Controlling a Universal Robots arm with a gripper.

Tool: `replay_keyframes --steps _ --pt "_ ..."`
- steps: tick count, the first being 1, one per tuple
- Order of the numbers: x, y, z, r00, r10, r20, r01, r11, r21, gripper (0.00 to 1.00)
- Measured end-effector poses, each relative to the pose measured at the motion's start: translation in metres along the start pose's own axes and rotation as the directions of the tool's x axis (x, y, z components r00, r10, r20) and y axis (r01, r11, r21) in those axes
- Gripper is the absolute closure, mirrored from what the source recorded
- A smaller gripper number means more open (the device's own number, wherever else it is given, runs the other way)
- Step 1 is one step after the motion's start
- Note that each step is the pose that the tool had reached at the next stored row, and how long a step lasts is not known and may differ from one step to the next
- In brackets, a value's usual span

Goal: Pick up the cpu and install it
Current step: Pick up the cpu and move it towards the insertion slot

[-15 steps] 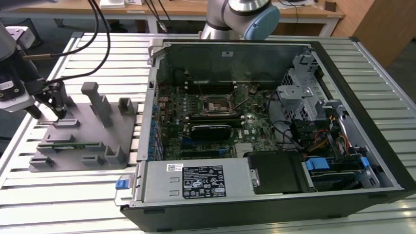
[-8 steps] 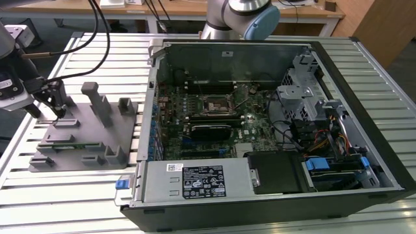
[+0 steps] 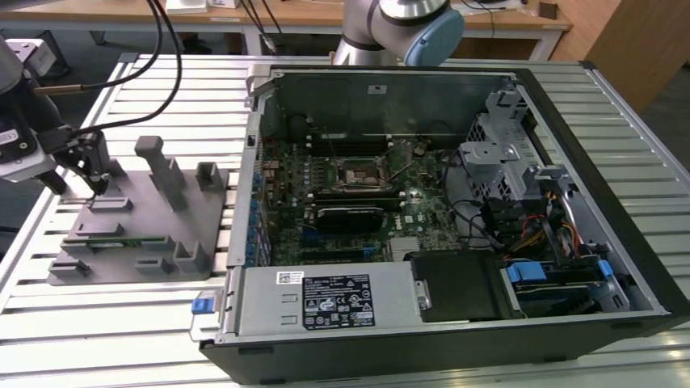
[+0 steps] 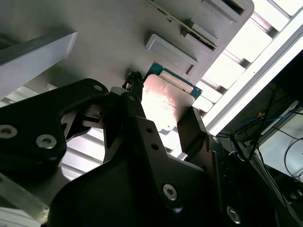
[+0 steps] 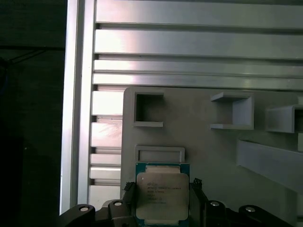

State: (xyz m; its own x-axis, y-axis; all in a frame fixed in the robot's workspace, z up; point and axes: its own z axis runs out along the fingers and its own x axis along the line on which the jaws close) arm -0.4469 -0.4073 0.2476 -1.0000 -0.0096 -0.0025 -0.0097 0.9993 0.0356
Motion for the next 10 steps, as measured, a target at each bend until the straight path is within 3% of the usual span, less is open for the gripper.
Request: replay_keyframes --steps 10 --pt "0.0000 0.0001 -0.0035 1.0000 0.000 0.0000 0.000 1.0000 0.0000 0.46"
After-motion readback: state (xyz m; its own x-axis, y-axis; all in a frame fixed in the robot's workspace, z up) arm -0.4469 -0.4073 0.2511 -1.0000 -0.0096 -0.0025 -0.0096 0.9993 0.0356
